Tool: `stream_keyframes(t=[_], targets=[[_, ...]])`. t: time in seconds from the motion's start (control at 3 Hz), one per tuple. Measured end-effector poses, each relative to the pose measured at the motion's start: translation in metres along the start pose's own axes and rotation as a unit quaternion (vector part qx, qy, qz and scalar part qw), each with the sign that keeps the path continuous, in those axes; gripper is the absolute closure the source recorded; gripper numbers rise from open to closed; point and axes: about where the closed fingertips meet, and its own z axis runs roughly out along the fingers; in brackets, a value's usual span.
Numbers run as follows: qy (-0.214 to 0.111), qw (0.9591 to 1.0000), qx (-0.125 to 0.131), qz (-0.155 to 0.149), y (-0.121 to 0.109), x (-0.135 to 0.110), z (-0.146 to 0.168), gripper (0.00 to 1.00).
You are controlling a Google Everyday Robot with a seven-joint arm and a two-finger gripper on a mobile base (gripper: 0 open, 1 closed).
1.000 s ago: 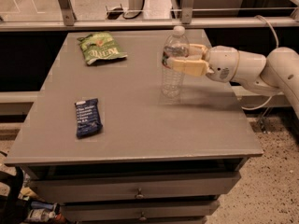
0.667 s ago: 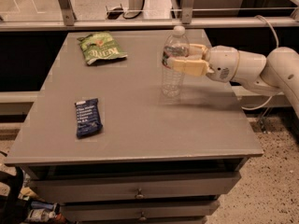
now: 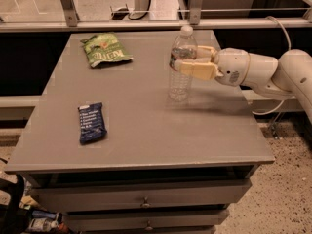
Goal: Place water bottle upright
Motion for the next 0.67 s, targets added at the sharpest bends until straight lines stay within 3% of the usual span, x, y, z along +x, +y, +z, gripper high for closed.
stream_keyframes(t=[0.33,0.67], targets=[[0.000,1.0000,0.000,0.000,0.0000,0.0000,0.0001,0.07],[0.000,1.0000,-0.002,0.000,0.0007,-0.0003,0.0019,0.00]])
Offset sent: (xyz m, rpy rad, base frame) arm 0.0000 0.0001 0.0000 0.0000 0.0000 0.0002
